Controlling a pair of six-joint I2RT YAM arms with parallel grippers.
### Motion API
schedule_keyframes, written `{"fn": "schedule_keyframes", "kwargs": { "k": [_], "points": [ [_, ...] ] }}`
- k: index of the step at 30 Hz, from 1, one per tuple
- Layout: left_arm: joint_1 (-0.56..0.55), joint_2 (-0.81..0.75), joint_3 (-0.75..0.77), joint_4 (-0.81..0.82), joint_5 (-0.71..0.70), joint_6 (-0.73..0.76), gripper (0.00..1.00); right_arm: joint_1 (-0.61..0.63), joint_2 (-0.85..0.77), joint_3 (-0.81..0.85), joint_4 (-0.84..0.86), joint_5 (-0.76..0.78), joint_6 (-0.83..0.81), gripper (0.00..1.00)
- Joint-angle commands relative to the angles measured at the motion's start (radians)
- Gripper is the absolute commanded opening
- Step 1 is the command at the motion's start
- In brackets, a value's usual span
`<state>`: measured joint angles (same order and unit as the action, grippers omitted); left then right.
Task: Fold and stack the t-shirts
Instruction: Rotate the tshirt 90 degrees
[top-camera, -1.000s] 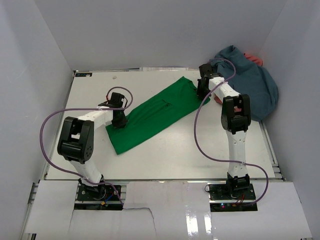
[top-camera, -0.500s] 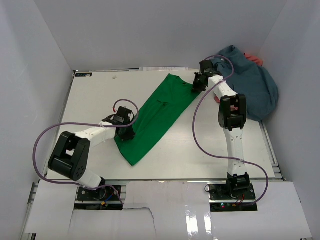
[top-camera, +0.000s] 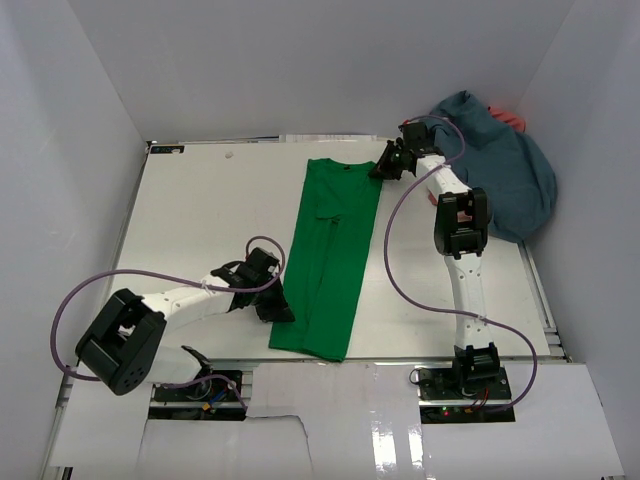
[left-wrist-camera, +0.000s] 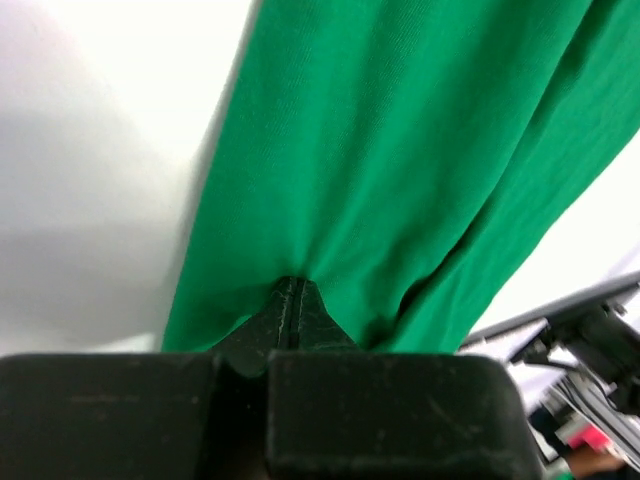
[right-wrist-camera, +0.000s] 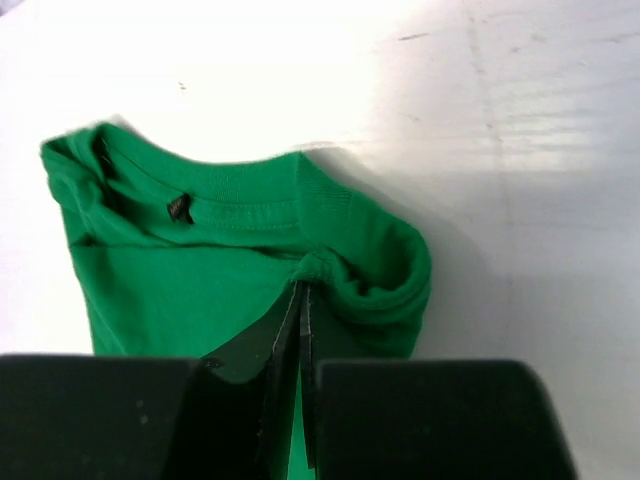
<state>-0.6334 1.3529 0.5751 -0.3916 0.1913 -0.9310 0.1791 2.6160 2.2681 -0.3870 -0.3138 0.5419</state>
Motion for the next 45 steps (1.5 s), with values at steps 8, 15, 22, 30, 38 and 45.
{"fn": "schedule_keyframes", "kwargs": {
  "k": [8,15,22,30,38,45],
  "points": [
    [-0.121,0.006,-0.118,-0.185,0.066,-0.12,0.0,-0.023,0.091,0.051,0.137,-0.106,0.138,0.08],
    [-0.169,0.061,-0.026,-0.171,0.074,-0.129,0.0,-0.032,0.105,0.054,0.243,-0.183,0.216,0.08],
    [-0.17,0.094,0.207,-0.294,-0.013,-0.039,0.01,-0.035,0.075,0.071,0.424,-0.251,0.248,0.08],
    [-0.169,0.094,0.434,-0.391,-0.085,0.029,0.07,-0.041,-0.104,-0.01,0.494,-0.311,0.163,0.09],
    [-0.022,0.159,0.798,-0.431,-0.162,0.221,0.11,-0.006,-0.534,-0.516,0.249,-0.256,-0.086,0.08],
    [0.15,0.316,0.844,-0.247,-0.011,0.366,0.09,0.072,-0.891,-0.939,0.114,-0.177,-0.161,0.08]
  ]
}}
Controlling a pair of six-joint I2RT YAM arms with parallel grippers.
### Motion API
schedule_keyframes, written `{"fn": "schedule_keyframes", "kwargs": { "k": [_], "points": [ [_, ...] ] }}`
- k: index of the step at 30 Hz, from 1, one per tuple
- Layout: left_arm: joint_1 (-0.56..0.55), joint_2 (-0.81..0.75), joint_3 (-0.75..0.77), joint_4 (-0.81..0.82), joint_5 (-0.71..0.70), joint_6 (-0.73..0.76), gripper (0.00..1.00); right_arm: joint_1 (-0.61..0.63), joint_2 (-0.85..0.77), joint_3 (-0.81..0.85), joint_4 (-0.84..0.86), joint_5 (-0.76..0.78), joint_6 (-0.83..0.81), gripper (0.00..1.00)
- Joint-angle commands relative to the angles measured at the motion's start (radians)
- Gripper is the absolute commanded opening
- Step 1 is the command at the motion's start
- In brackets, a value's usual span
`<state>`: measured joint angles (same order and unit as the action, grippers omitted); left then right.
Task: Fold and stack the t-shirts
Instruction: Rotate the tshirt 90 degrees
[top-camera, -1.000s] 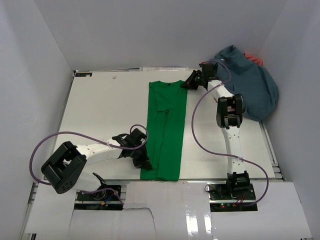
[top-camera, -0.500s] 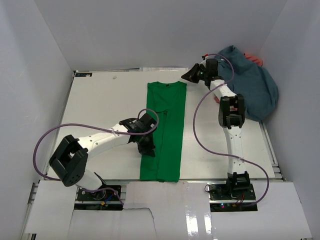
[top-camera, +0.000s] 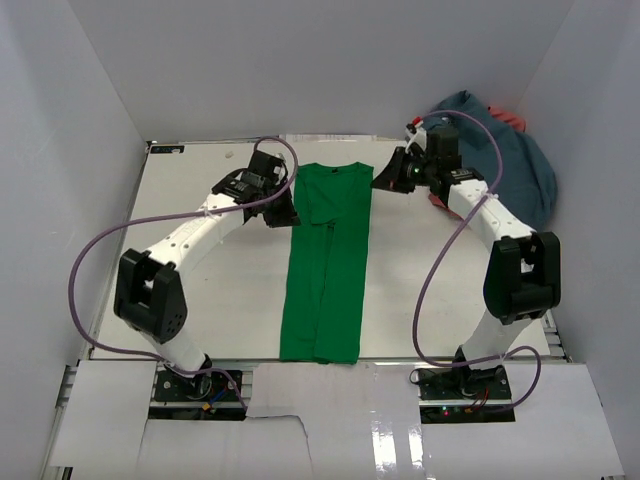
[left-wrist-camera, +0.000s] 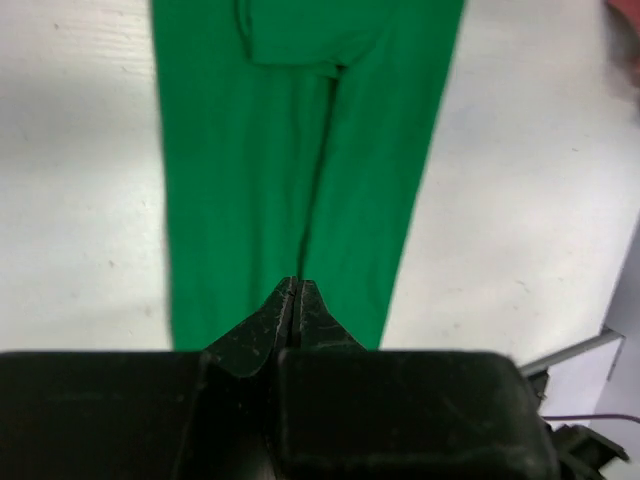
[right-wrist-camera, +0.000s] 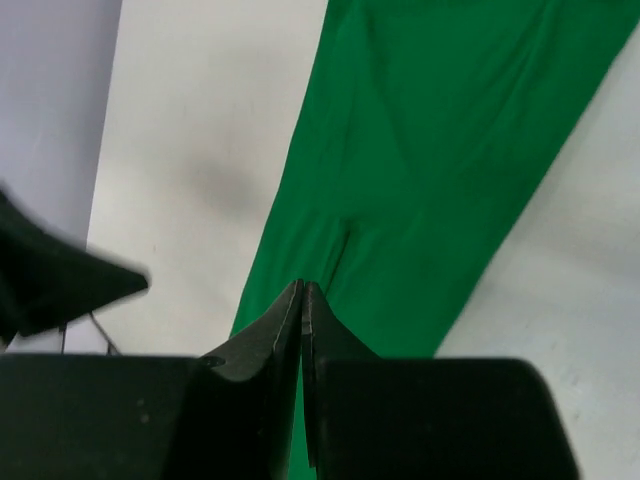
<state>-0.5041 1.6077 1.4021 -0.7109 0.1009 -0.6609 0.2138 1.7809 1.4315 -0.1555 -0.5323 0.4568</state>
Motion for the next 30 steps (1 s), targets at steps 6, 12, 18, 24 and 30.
{"fn": "schedule_keyframes", "kwargs": {
  "k": [6,12,18,24,30],
  "points": [
    [0.027,0.238,0.057,0.184,0.21,0.119,0.01,0.148,-0.135,-0.274,-0.21,0.114,-0.099,0.08],
    [0.026,0.258,0.038,0.252,0.243,0.113,0.01,0.197,-0.129,-0.399,-0.139,0.089,-0.078,0.08],
    [0.026,0.258,0.017,0.26,0.247,0.129,0.02,0.216,-0.068,-0.411,-0.112,0.065,-0.073,0.08],
    [0.026,0.279,-0.006,0.274,0.246,0.142,0.02,0.236,-0.008,-0.407,-0.087,0.054,-0.066,0.08],
    [0.027,0.327,-0.011,0.283,0.237,0.147,0.02,0.24,0.026,-0.404,-0.078,0.069,-0.063,0.08]
  ]
}}
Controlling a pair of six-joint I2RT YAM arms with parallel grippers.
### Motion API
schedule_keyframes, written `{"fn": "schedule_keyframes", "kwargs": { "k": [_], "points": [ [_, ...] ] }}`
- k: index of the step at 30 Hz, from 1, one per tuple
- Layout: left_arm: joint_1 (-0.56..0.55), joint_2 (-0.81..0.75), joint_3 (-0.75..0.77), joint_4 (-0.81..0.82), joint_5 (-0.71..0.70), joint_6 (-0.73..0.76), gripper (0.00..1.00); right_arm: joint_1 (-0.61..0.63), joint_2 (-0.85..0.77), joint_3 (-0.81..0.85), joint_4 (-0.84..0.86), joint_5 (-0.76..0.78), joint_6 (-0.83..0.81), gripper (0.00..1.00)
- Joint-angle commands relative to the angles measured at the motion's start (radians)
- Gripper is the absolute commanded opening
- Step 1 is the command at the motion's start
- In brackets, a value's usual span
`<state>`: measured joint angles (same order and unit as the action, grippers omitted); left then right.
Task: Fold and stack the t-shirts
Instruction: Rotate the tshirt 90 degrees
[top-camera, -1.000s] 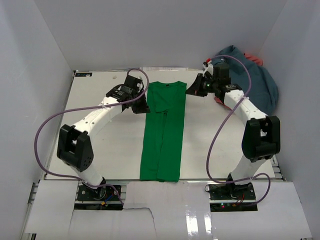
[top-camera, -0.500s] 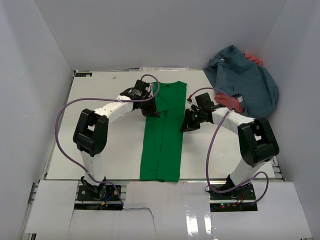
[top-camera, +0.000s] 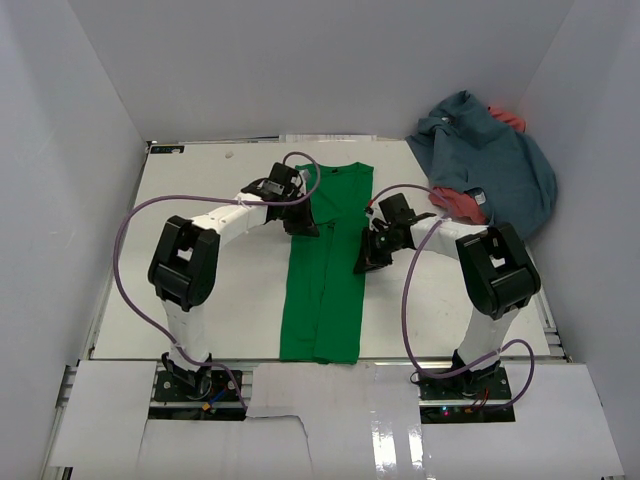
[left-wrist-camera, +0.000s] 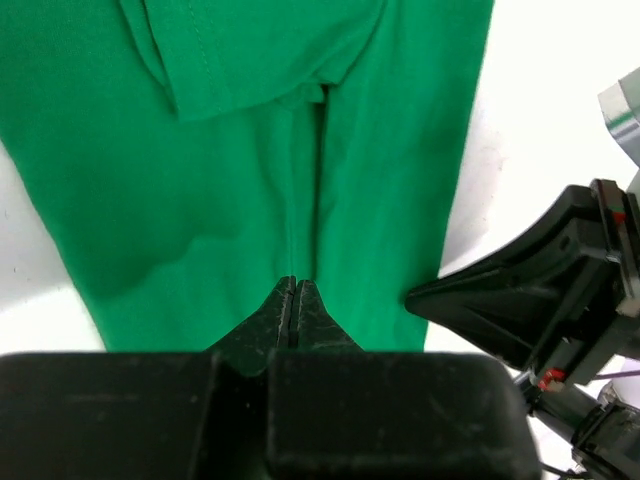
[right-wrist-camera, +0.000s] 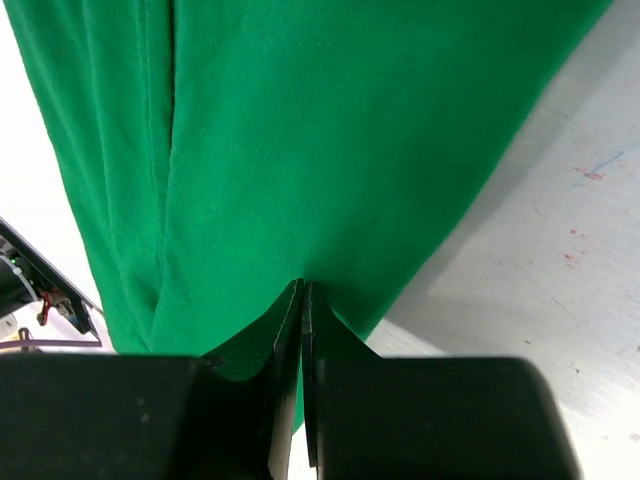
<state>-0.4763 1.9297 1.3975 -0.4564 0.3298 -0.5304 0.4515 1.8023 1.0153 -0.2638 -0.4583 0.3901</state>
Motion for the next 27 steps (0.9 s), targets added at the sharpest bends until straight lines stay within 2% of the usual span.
{"fn": "schedule_keyframes", "kwargs": {
  "k": [1,15,27],
  "points": [
    [-0.001,0.014,-0.006,0.03,0.011,0.017,0.02,0.003,0.008,0.016,0.029,-0.003,0.003,0.08],
    [0.008,0.146,0.018,0.036,0.005,0.01,0.02,0.004,0.072,0.101,-0.037,0.047,-0.007,0.08],
    [0.042,0.262,0.104,0.039,0.034,0.006,0.01,-0.028,0.138,0.152,-0.058,0.064,0.0,0.08]
  ]
}}
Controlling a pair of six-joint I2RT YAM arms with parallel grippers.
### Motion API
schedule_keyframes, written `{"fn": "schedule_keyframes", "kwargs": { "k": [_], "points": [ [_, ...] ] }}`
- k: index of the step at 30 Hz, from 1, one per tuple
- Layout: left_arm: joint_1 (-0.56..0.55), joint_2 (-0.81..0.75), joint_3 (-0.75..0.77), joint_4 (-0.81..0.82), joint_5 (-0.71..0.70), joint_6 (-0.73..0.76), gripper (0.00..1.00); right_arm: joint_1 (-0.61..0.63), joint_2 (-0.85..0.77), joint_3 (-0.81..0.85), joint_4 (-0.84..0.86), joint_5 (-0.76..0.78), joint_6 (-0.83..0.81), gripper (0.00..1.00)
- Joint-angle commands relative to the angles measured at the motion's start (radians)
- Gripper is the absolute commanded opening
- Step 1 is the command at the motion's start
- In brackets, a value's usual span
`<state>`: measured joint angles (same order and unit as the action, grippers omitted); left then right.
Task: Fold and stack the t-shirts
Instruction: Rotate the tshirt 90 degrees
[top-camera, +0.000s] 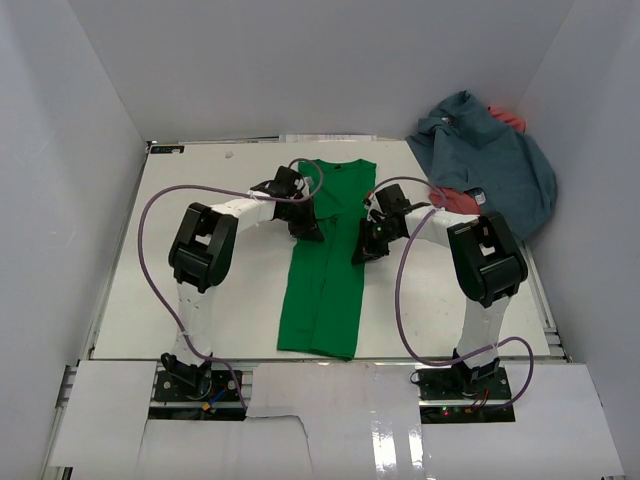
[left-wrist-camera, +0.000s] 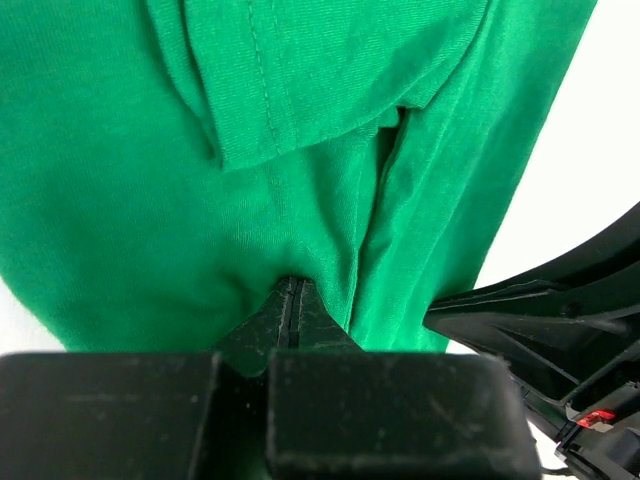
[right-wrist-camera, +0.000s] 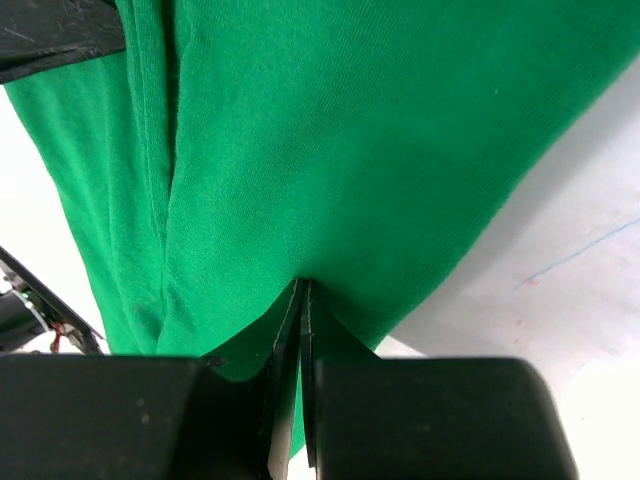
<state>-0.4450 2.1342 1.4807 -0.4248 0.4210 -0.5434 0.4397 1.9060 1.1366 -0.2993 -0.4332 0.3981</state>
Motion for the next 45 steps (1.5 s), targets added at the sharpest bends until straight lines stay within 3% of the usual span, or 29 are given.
{"fn": "schedule_keyframes", "kwargs": {
  "k": [1,22,31,45],
  "points": [
    [0.015,0.075,0.03,0.006,-0.057,0.02,0.01,-0.024,0.047,0.038,-0.027,0.04,-0.01,0.08],
    [0.08,0.273,0.337,-0.068,-0.034,-0.013,0.02,-0.15,0.245,0.368,-0.193,0.064,-0.085,0.08],
    [0.08,0.23,0.288,-0.062,-0.047,-0.023,0.03,-0.153,0.271,0.39,-0.202,0.048,-0.093,0.08],
    [0.069,0.125,0.066,0.037,-0.059,-0.076,0.03,-0.156,0.275,0.393,-0.204,0.054,-0.097,0.08]
  ]
}}
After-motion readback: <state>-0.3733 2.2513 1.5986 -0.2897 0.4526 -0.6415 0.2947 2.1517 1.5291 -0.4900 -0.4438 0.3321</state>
